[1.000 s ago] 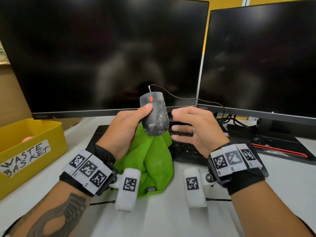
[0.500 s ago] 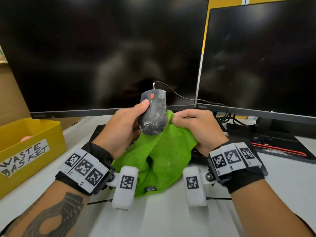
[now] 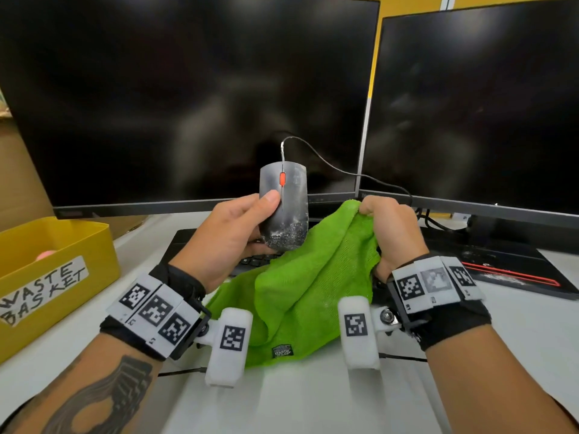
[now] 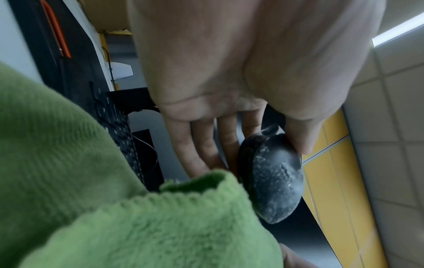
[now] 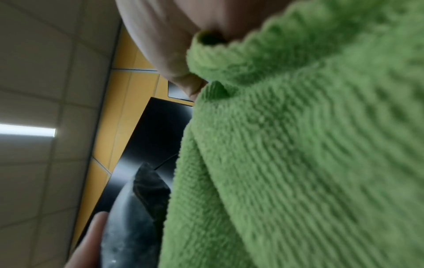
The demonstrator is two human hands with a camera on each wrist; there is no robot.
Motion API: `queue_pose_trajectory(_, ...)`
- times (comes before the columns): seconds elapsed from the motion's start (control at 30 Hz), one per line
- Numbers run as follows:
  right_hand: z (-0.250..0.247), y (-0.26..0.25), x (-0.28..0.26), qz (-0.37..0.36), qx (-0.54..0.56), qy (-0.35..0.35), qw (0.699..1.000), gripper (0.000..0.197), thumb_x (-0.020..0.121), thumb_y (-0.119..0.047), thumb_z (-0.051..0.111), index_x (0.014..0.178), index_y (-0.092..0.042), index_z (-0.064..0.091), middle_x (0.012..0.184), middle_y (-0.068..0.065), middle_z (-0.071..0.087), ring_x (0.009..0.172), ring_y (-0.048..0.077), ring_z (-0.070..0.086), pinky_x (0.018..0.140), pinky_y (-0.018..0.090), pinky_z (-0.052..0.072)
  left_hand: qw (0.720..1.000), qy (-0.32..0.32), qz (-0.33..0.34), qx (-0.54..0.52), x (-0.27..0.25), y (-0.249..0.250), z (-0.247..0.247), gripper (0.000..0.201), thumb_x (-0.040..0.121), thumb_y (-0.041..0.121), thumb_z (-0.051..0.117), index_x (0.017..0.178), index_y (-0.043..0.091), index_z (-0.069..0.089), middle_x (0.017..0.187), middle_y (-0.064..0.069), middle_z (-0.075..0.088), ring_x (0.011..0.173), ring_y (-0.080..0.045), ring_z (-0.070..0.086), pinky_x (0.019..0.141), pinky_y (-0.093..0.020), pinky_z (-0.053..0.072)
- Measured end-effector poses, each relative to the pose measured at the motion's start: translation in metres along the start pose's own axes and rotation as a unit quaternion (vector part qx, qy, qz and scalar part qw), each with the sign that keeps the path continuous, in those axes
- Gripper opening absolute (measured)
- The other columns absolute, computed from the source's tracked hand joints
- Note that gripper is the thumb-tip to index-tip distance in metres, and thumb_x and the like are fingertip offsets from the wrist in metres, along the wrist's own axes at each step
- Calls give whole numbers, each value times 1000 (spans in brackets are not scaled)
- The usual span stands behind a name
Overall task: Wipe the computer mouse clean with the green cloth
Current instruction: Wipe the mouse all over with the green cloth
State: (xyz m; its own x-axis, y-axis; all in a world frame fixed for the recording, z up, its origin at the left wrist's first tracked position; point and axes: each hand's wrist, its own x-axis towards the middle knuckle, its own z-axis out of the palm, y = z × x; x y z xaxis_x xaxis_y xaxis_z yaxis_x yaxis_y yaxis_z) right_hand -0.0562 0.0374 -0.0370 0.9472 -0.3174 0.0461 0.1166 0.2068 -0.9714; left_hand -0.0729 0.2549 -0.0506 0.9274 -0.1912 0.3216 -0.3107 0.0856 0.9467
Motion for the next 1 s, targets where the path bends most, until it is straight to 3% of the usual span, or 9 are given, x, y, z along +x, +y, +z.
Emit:
queue_pose_trajectory(0.07,-1,-2,2,-46,36,7,998,33,53,-19,68,84,-8,71,99,19,72,106,46,71,89,57,59,1000,-11,-18,3,0,0,0,50,87,50,61,116,12,74,104,-7,81,90,-20,79,76,-38,66)
queue_pose_trajectory(0.17,5,-6,-3,-86,94,-25,992,24,56,-10,71,79,-11,77,92,20,74,101,45,73,94,67,56,999,-24,-35,4,0,-1,1,38,84,48,63,109,22,75,101,-3,81,84,-19,79,69,-37,66)
queue_pose_trajectory(0.33,4,-12,-12,-82,176,-147,970,25,71,-14,64,91,-10,78,85,12,72,89,34,65,91,52,55,998,-26,-49,30,-1,-1,5,35,89,44,64,105,15,74,93,-6,79,75,-14,76,56,-26,62)
queue_pose_trajectory(0.47,5,-11,-17,-85,163,-221,958,33,80,-2,52,103,-3,75,99,16,77,92,31,73,90,45,57,997,-20,-61,36,-2,-2,5,44,89,39,68,116,4,71,108,-24,78,93,-31,72,62,-30,64)
queue_pose_trajectory(0.53,9,-9,-19,-119,87,-216,965,37,81,11,48,103,-2,75,108,17,79,100,29,74,93,47,55,997,-37,-58,40,-3,0,5,44,85,32,72,122,8,70,107,-19,80,96,-28,77,62,-32,66)
queue_pose_trajectory(0.6,12,-4,-18,-144,30,-211,966,35,84,17,56,103,-5,75,109,14,80,98,25,75,85,45,56,995,-61,-51,53,-5,2,4,47,79,21,78,124,13,69,106,-13,82,95,-25,81,64,-33,67)
queue_pose_trajectory(0.7,14,6,-12,-195,-26,-201,960,30,79,7,76,103,-11,79,109,10,80,103,26,76,85,46,62,993,-80,-47,68,-7,3,5,60,70,12,84,127,16,67,109,-13,82,94,-30,81,75,-39,68)
queue_pose_trajectory(0.83,13,10,-10,-206,-50,-186,959,30,80,9,80,105,-7,79,100,12,82,88,22,79,77,35,63,993,-81,-33,76,-7,2,4,64,71,12,84,132,19,65,114,-14,80,104,-38,78,86,-51,64)
queue_pose_trajectory(1.0,11,8,-4,-192,-34,-124,973,20,77,7,83,85,-11,82,90,14,81,89,32,79,87,49,64,993,-79,-33,81,-7,1,2,60,82,0,80,136,18,62,119,-13,79,104,-37,78,85,-49,65)
